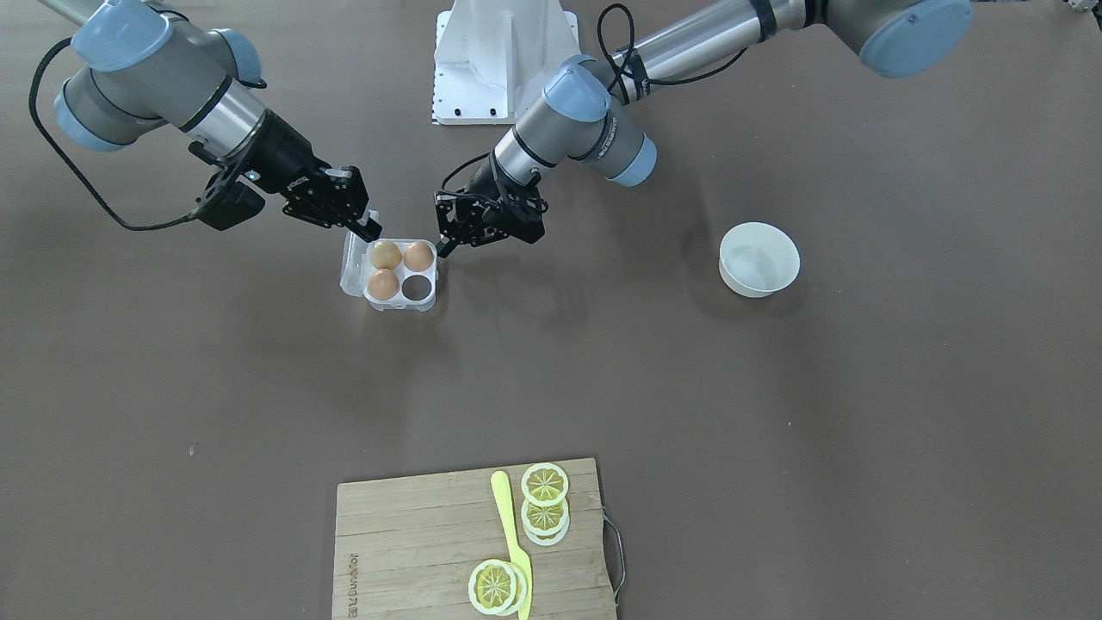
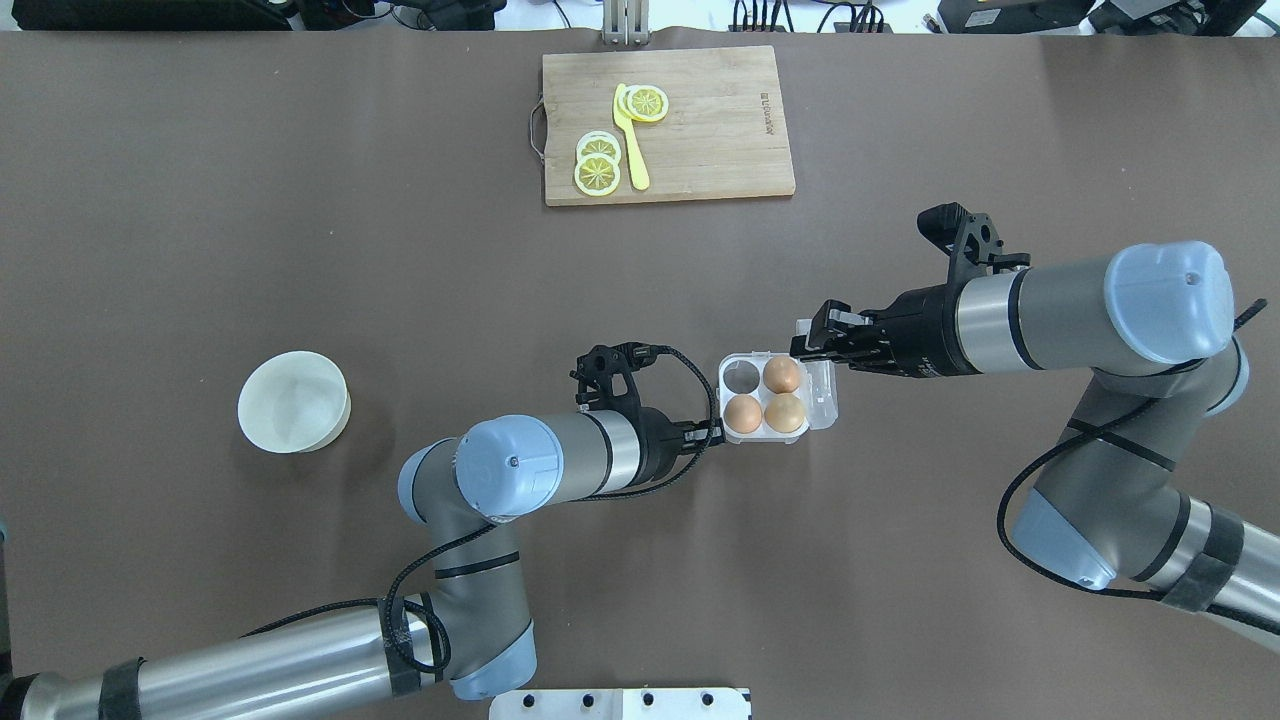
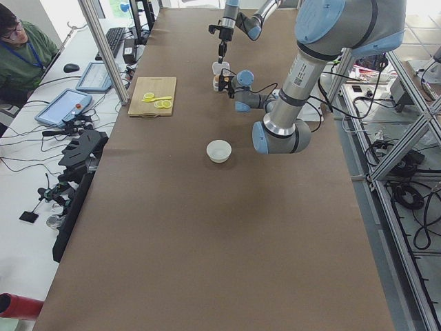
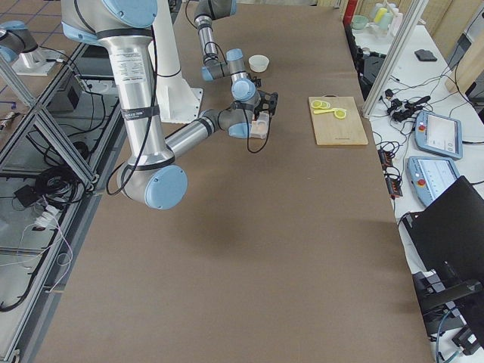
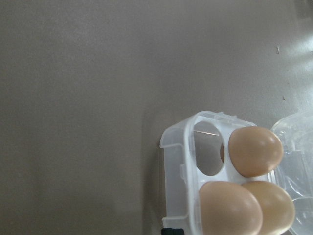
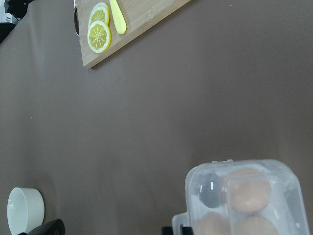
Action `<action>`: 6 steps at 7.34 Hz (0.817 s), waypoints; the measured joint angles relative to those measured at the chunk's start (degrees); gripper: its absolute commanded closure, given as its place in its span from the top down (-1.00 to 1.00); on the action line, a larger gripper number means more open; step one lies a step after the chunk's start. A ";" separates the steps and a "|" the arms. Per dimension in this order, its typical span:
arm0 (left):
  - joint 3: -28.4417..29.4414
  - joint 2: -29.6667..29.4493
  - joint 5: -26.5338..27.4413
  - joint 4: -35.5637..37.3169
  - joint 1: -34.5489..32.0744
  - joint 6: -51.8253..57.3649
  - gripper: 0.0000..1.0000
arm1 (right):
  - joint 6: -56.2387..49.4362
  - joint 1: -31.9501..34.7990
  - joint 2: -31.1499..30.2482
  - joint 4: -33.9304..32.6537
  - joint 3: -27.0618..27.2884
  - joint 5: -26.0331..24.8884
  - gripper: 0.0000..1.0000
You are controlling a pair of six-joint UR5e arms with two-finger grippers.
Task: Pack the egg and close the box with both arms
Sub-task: 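Swing the lid up and over onto the eggs with the right gripper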
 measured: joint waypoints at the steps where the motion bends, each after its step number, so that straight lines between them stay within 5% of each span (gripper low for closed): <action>1: -0.03 0.00 0.00 0.02 0.00 0.00 -1.00 | 0.01 -0.66 0.51 -0.76 -0.03 -0.73 -0.55; 6: 0.00 0.08 0.00 0.01 0.00 0.00 -1.00 | 0.02 -4.68 1.49 -1.45 -0.46 -5.69 -0.55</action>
